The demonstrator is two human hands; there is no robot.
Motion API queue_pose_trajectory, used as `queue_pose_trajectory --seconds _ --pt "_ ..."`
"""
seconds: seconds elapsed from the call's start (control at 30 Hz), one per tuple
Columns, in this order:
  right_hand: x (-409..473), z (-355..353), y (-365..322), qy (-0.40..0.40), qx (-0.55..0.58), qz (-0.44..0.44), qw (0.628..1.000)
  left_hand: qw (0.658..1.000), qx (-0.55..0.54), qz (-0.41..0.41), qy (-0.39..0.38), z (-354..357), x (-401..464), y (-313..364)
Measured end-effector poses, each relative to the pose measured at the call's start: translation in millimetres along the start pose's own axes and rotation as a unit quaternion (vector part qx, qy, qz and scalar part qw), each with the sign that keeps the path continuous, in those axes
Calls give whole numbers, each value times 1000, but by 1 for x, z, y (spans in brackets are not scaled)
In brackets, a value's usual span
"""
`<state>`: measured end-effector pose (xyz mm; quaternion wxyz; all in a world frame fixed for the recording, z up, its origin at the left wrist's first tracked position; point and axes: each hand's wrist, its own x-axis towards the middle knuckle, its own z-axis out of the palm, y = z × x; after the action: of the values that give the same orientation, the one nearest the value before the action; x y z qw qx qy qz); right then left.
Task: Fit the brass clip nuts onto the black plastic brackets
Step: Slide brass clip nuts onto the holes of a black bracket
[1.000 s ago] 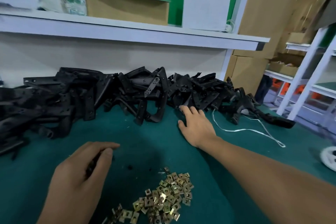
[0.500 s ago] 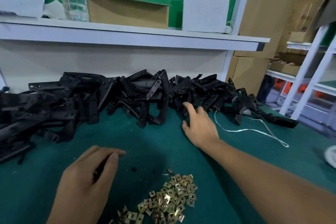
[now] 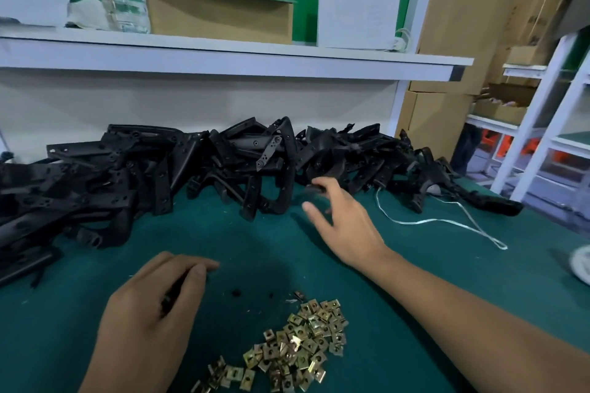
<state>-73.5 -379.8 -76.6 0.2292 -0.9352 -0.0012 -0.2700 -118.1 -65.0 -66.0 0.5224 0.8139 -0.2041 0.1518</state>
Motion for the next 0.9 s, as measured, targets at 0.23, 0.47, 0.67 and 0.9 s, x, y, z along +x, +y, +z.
queue_pose_trajectory --seconds 0.23,0.47,0.67,0.9 --pt "-60 -19 -56 -110 20 -178 978 999 39 -3 5 2 -3 -3" --pt "-69 -25 -110 -92 -63 -333 936 998 -41 54 -5 1 -3 -3" --pt "-88 -19 -131 -189 -66 -386 901 986 -164 38 17 5 -2 -5" --pt "-90 -19 -98 -187 95 -218 953 995 100 10 -5 -16 12 -30"
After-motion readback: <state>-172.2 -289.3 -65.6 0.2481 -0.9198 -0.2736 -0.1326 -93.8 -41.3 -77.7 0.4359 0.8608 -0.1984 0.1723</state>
